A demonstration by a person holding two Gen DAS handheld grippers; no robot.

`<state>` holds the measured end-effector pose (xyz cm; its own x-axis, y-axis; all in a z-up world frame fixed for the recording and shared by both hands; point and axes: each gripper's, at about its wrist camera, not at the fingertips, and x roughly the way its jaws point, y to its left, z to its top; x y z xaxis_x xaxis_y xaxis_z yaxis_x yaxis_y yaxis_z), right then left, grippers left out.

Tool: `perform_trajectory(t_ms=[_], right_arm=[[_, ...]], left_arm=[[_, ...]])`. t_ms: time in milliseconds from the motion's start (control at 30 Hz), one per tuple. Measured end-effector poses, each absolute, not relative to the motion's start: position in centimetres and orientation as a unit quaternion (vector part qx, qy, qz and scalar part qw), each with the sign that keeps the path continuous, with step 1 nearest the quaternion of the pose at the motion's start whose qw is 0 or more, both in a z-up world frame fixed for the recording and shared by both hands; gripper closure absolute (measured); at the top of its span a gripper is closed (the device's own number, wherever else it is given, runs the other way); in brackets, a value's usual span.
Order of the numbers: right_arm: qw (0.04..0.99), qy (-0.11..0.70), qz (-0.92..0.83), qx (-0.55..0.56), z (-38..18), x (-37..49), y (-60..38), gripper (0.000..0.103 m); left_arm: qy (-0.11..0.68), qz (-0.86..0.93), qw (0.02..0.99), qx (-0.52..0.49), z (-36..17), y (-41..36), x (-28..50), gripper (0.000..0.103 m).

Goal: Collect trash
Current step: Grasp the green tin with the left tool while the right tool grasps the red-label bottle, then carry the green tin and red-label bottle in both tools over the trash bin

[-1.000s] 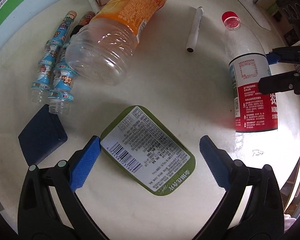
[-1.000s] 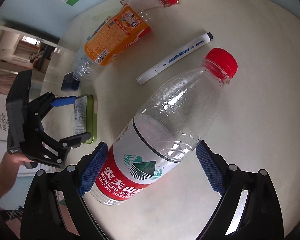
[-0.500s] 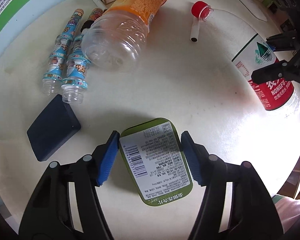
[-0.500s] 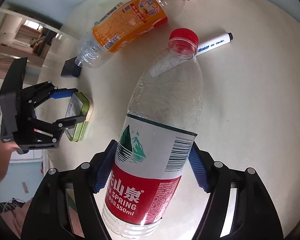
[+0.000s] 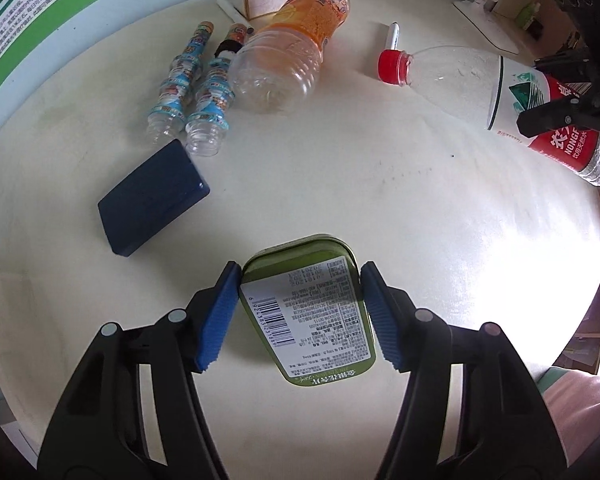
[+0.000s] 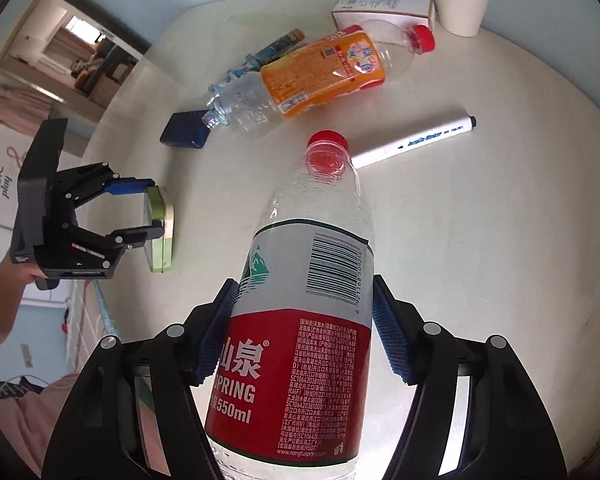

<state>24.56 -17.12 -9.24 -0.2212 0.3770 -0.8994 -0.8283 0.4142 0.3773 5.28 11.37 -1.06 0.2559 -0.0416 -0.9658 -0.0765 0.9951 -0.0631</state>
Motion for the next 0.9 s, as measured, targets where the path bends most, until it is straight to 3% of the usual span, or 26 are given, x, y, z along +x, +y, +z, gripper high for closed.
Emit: perform_trajectory(t_ms=[333, 367, 500, 700, 800, 900], right_arm=[[0.574, 0.592, 0.511, -0.243, -12.4, 21.6, -15.8, 0.036], [0.573, 0.592, 0.510, -0.247, -12.7, 21.5, -15.8, 0.036], [0.570, 0.591, 0.504, -0.267, -13.7, 21.4, -15.6, 0.037], [0.575, 0.578, 0.496, -0.298, -14.5, 20.9, -15.1, 0.033], [0.575, 0.578, 0.491, -0.306, -15.1, 20.7, -14.8, 0.025], [0.573, 0.575, 0.486, -0.325, -15.8, 20.2, -14.4, 0.024]], left_arm=[[0.637, 0.021, 0.769, -0.053, -4.2, 10.6, 3.7, 0.044], [0.636, 0.023, 0.769, -0.051, -4.5, 10.5, 3.6, 0.043], [0.636, 0.035, 0.769, -0.055, -5.2, 10.5, 4.2, 0.015], [0.644, 0.051, 0.762, -0.035, -5.2, 11.1, 1.9, 0.007], [0.656, 0.041, 0.754, -0.024, -5.7, 10.5, 0.9, 0.007], [0.662, 0.038, 0.749, -0.015, -6.3, 9.4, -0.8, 0.011]])
